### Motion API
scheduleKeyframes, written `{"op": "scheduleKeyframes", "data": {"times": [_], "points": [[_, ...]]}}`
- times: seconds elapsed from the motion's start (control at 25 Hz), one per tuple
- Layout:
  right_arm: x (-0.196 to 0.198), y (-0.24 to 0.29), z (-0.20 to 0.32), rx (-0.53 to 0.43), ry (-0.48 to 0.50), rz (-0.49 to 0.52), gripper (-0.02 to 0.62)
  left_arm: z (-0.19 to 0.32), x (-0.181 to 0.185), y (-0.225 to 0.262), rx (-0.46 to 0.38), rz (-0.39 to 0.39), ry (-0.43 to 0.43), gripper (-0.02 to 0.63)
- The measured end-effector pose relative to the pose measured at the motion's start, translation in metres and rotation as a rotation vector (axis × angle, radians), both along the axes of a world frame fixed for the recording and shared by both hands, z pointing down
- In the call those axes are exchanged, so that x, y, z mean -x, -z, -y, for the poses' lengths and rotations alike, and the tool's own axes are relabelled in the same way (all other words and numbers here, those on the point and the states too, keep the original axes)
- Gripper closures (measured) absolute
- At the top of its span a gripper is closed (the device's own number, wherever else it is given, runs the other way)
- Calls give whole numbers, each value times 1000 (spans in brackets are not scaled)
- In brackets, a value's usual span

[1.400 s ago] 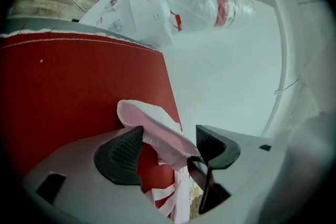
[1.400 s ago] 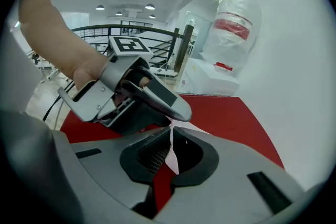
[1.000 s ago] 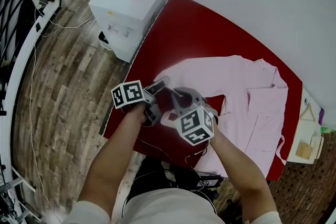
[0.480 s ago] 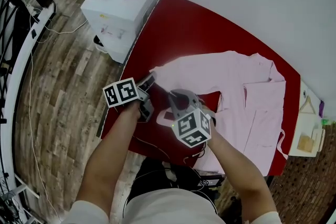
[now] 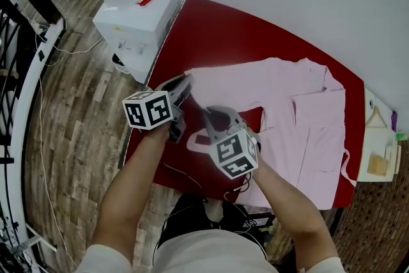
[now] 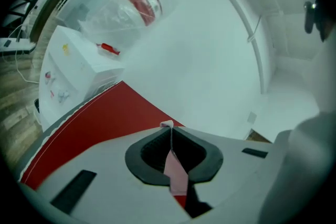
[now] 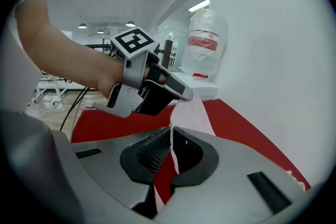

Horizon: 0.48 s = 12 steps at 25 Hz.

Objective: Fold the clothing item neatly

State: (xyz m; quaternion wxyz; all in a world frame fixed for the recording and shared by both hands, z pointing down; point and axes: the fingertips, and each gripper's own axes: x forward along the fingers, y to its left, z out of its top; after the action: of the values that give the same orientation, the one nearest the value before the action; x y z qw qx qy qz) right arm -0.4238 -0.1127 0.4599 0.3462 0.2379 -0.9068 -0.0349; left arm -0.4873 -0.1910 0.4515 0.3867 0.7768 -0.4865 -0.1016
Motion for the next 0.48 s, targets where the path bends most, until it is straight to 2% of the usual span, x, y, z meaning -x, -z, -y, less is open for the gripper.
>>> {"op": "scheduleKeyframes", "data": {"times": [0.48], "points": [[-44,46,1,-50,-28,123,569,7,-54,60,-82,166,-36,592]]}}
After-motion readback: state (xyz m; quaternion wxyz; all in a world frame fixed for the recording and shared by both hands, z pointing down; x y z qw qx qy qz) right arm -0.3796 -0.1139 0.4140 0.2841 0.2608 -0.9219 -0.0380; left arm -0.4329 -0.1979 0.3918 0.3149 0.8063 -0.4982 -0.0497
